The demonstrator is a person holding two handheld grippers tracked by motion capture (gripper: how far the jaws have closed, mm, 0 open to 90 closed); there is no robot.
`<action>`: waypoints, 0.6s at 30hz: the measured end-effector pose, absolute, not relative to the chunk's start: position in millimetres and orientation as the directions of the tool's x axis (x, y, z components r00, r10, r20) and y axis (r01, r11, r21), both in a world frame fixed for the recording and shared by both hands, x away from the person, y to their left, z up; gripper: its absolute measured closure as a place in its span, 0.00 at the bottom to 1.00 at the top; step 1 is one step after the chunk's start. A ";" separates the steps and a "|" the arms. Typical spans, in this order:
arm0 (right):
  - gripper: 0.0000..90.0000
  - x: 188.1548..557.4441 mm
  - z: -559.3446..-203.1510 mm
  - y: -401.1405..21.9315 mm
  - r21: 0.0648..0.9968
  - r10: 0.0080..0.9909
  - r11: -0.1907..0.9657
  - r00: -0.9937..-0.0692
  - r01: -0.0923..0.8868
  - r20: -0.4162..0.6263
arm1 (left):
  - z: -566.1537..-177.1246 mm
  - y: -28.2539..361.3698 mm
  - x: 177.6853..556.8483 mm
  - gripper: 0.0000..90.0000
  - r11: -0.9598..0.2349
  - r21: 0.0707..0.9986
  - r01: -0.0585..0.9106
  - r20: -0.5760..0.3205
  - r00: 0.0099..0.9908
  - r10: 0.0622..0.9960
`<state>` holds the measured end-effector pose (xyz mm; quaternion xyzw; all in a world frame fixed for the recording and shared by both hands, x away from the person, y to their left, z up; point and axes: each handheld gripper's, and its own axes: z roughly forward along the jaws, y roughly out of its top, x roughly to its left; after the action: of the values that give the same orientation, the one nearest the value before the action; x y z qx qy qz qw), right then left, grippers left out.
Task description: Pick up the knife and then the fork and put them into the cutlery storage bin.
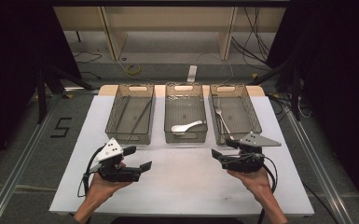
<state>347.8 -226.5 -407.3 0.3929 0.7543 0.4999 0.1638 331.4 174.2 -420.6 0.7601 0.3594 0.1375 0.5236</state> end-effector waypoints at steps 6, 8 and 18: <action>0.28 337.2 -413.8 -231.2 0.884 0.755 0.185 -0.637 0.430 0.152 | -420.5 174.8 331.5 0.17 -0.190 0.895 0.404 -0.173 0.705 0.688; 0.27 334.2 -415.4 -233.1 0.889 0.757 0.181 -0.637 0.420 0.146 | -420.3 175.2 331.6 0.17 -0.188 0.895 0.404 -0.174 0.706 0.687; 0.24 321.1 -426.1 -240.5 0.891 0.762 0.167 -0.629 0.423 0.155 | -420.2 176.1 331.7 0.17 -0.178 0.896 0.407 -0.185 0.706 0.683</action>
<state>321.1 -240.5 -426.1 0.3972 0.7456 0.5085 0.1667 331.7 176.1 -420.2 0.7563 0.3604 0.1305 0.5303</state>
